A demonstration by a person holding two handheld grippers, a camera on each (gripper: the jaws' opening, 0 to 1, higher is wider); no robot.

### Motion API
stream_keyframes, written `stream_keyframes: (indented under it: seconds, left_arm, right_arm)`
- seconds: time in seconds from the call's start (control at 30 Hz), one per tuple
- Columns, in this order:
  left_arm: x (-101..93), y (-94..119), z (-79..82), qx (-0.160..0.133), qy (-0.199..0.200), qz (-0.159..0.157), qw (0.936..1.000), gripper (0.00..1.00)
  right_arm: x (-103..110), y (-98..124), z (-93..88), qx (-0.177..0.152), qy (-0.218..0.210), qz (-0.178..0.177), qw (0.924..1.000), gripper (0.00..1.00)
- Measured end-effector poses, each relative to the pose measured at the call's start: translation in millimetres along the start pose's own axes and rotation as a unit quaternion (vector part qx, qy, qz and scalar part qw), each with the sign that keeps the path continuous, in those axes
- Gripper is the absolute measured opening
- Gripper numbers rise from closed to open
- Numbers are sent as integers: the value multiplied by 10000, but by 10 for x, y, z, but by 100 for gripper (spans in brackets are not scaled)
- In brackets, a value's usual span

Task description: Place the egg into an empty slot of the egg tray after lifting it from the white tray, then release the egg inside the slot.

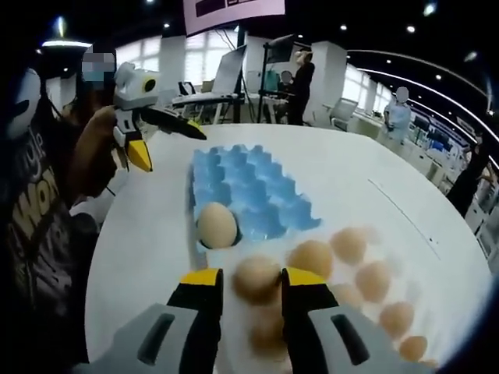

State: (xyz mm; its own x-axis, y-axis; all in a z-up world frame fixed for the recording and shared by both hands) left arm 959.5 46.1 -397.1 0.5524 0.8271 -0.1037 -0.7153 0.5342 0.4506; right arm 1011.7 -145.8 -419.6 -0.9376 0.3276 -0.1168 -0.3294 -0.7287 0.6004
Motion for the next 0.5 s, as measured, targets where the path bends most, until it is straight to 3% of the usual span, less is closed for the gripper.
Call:
stream_keyframes:
  seconds: [0.5]
  left_arm:
    - [10, -15, 5, 4, 6, -30, 10000, 89]
  right_arm:
    - [-18, -76, -17, 625, -301, 367, 9969, 31]
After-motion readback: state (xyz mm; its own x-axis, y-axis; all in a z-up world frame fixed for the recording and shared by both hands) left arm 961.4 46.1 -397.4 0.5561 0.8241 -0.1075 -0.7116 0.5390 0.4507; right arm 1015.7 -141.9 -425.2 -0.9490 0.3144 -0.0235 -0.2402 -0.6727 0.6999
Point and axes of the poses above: the point that each gripper's makers call its tool centre point, and the gripper's own axes: y roughly backward along the fingers, x roughly to its left, z roughly out of its top, the point moved 1 cm from there along y, roughly backward along the fingers, and after that the axes turned 4 degrees about -z, right-handed, at the moved point
